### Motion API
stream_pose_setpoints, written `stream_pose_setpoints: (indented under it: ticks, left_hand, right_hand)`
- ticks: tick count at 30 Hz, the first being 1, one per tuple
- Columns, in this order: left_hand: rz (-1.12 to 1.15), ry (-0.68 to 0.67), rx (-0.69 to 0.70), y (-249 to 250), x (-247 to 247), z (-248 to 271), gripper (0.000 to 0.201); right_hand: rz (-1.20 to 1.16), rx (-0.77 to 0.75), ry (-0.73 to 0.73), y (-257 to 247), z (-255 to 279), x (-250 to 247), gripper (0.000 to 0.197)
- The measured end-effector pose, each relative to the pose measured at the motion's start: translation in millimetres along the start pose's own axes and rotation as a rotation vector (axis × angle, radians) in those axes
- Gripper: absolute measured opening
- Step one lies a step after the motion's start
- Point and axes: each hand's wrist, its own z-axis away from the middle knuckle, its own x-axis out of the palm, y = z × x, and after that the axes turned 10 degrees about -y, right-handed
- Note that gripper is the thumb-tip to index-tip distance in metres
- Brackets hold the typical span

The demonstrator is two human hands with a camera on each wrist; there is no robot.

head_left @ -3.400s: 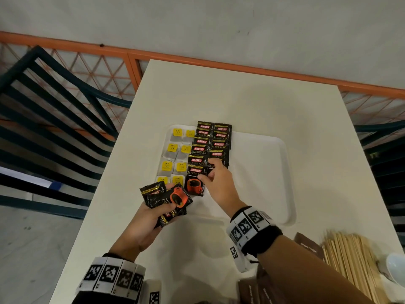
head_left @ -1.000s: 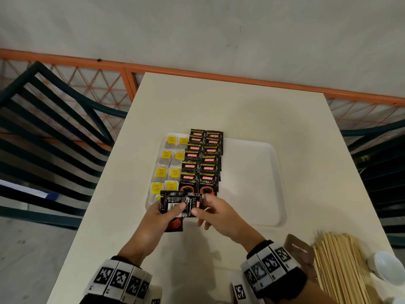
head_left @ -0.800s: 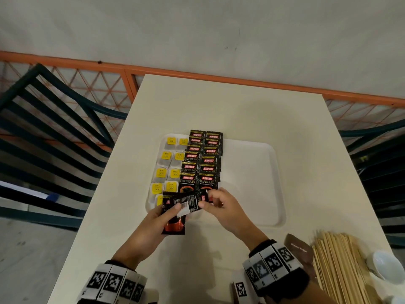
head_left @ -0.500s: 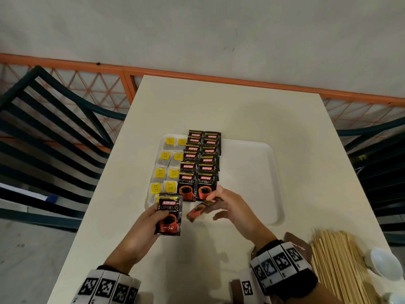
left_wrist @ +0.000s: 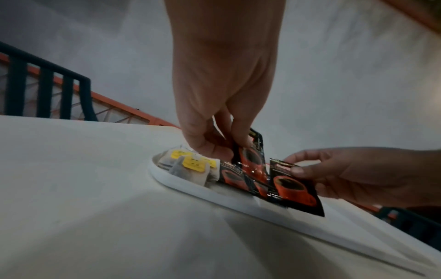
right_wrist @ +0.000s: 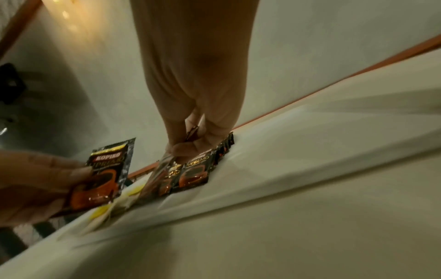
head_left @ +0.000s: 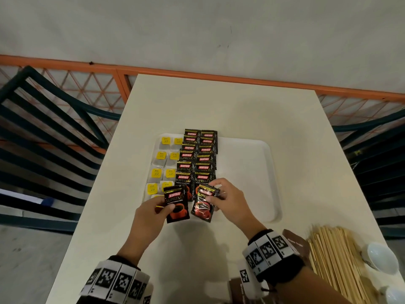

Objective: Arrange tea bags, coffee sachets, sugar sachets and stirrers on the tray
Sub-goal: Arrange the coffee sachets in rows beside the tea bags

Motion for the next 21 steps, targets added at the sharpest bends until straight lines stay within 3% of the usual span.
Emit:
stream_pose_setpoints:
  ticks: [5,12,21]
  left_hand:
    - [-0.112,0.015,0.029,10.9,7.7,-12.0,0.019]
    - [-0.174,0.039,0.008,7.4,19.2,-23.0,0.034]
    - [-0.255,0.055,0.009,0.0,22.3,-23.2,0.030]
  right_hand:
    - [0.300,-0.037,0.028,-1.8,-19.1,2.3,0.035]
    - [0.406,-0.050,-0.004,7.2,-22.4,5.0,0.037]
    - [0.527,-0.018,-0.029,15.2,-21.4,7.9,0.040]
